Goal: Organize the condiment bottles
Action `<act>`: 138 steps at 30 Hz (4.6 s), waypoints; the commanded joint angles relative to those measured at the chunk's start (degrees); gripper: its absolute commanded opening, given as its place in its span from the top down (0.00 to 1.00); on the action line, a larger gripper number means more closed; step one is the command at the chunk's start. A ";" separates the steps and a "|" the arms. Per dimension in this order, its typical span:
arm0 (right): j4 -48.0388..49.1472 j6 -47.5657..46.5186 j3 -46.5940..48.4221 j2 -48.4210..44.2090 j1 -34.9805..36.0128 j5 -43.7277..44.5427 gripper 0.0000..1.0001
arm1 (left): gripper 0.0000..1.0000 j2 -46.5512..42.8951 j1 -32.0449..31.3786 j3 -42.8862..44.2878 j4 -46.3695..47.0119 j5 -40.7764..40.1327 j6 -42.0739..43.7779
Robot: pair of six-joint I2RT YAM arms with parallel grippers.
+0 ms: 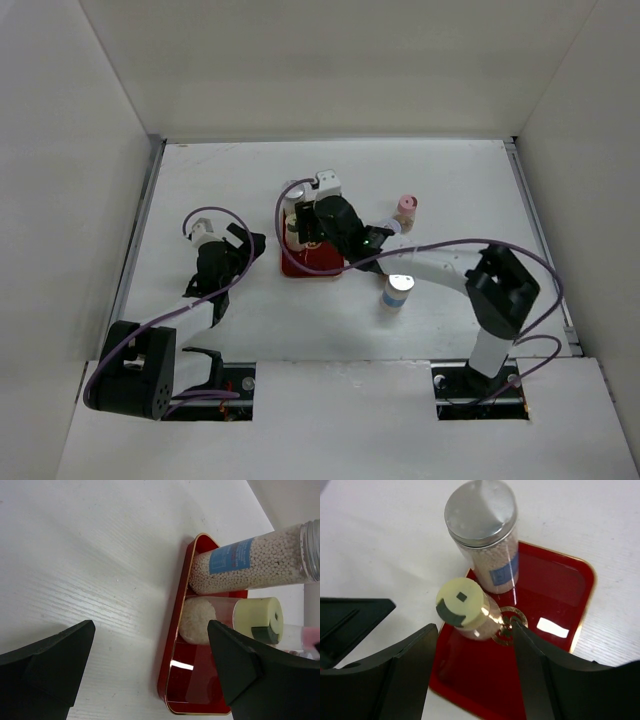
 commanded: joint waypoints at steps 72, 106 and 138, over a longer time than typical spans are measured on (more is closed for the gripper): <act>3.87 0.57 1.21 4.73 7.93 2.08 0.46 | 0.00 0.26 1.76 -0.57 3.89 1.62 -1.26; -11.13 0.91 -24.09 -42.26 3.36 22.80 0.19 | 0.00 -0.53 1.24 -0.84 3.98 1.71 -1.53; -42.63 20.70 -25.78 -45.90 5.30 10.08 0.06 | 0.00 2.36 0.80 0.04 3.98 1.26 -1.79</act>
